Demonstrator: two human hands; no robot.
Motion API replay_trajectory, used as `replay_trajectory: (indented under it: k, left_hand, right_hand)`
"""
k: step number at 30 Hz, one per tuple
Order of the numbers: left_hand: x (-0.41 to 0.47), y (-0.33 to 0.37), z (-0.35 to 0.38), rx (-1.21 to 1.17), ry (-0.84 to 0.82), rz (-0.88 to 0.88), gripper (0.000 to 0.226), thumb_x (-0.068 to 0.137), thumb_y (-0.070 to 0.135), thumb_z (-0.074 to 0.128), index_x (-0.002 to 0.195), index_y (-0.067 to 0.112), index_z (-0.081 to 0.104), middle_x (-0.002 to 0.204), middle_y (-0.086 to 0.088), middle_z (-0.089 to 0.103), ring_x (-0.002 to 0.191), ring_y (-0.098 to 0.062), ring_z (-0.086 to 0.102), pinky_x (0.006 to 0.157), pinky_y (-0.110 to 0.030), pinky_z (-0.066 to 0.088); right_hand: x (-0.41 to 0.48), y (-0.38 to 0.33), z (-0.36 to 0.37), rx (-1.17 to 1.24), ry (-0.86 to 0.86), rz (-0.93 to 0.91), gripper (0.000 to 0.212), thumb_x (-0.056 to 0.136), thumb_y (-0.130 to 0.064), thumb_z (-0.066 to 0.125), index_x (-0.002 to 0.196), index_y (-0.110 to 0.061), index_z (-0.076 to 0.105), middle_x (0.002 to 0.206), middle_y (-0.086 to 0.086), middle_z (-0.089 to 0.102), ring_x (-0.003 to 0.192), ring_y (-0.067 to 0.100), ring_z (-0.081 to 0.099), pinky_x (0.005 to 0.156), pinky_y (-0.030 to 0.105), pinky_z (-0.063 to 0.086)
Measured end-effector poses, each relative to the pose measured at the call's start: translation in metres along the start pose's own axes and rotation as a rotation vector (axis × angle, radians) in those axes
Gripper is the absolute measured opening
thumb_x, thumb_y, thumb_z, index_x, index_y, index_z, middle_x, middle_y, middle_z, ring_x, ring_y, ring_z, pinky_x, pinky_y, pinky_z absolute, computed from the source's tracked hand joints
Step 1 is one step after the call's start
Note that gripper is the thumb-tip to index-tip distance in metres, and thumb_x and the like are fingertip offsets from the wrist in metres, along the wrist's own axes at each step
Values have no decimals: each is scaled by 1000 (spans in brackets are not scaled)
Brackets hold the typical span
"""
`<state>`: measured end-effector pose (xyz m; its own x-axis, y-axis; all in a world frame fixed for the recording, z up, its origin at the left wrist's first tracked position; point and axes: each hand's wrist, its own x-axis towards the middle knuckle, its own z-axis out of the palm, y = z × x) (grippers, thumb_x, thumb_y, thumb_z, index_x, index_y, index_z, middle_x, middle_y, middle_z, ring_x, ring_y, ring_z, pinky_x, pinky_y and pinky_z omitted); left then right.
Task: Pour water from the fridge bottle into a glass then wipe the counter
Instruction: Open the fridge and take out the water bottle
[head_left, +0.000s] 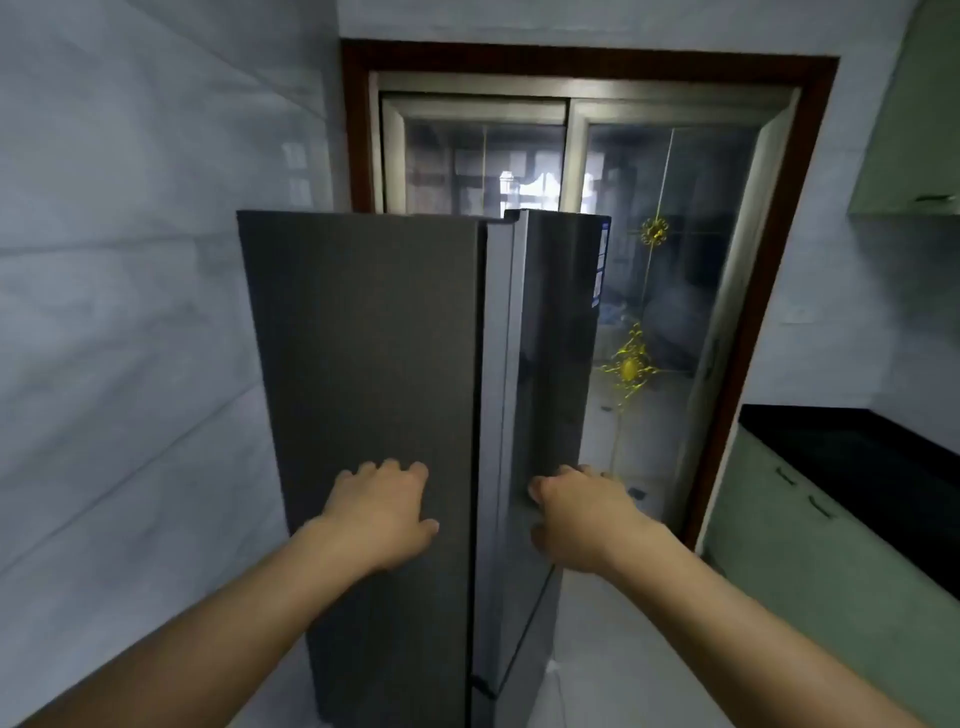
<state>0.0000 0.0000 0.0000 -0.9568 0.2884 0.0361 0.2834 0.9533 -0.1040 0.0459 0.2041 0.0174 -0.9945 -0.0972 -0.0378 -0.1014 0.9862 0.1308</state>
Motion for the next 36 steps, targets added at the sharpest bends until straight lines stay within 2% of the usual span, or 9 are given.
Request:
replay_trajectory:
  k: [4,7,12,14,18,24,28,32,36]
  left_hand:
    - [74,-15,-7,-2,34,74,55,93,55,52,134,20,45,132,-10,54,123,-32,50,99,-45,42]
    - [123,-19,-19,-37,93,131,53,93,55,52,131,19,46,130,-10,54,122,-32,51,98,-43,43]
    - [176,-19,-33,-195,379,196,51,90,52,56,128,21,47,123,-8,52,117,-31,53,93,-42,46]
    - [190,-19,-37,-311,600,200,56,86,50,62,130,20,47,127,-8,47,120,-31,50,96,-44,49]
    - [224,-24,-57,-386,956,273,68,86,45,61,144,18,40,154,-18,32,145,-37,28,117,-48,28]
    - [269,-29,-72,-321,1091,321,76,87,43,56,152,16,26,163,-24,17,152,-40,10,122,-59,16]
    - [273,-27,-67,-282,1126,301,80,87,41,55,154,16,20,163,-25,15,153,-40,8,121,-63,11]
    - [272,-28,-68,-276,1135,301,80,87,41,56,154,18,20,163,-24,16,153,-40,10,122,-61,11]
    - [273,-29,-68,-303,1150,317,80,85,38,59,153,18,23,163,-23,18,152,-41,12,122,-61,11]
  right_hand:
    - [59,13,-7,-30,4,68,39,97,-38,52,129,-16,53,126,12,57,120,34,52,97,43,43]
    - [102,26,-12,48,154,85,41,95,-40,55,129,-17,52,127,11,53,122,34,50,99,44,45]
    - [169,41,-33,256,976,-48,49,88,-35,65,128,-10,51,149,24,35,137,39,38,108,41,41]
    - [196,43,-45,312,1110,-101,63,87,-33,67,140,-8,45,154,29,26,142,42,31,112,43,35]
    - [236,43,-44,378,1187,-176,68,90,-19,65,150,-11,34,159,32,5,151,47,9,114,61,32]
    - [237,55,-36,361,1168,-269,59,94,-9,58,151,-8,39,161,32,4,153,45,2,112,61,35]
    - [230,58,-39,276,1142,-254,62,91,-7,59,150,-11,41,160,34,10,150,48,12,95,55,54]
    - [226,57,-39,234,1157,-226,62,89,-7,56,150,-10,41,159,34,12,148,49,19,77,46,59]
    - [203,84,-27,255,1242,-166,58,89,-11,50,146,-13,42,158,30,18,126,54,51,69,45,58]
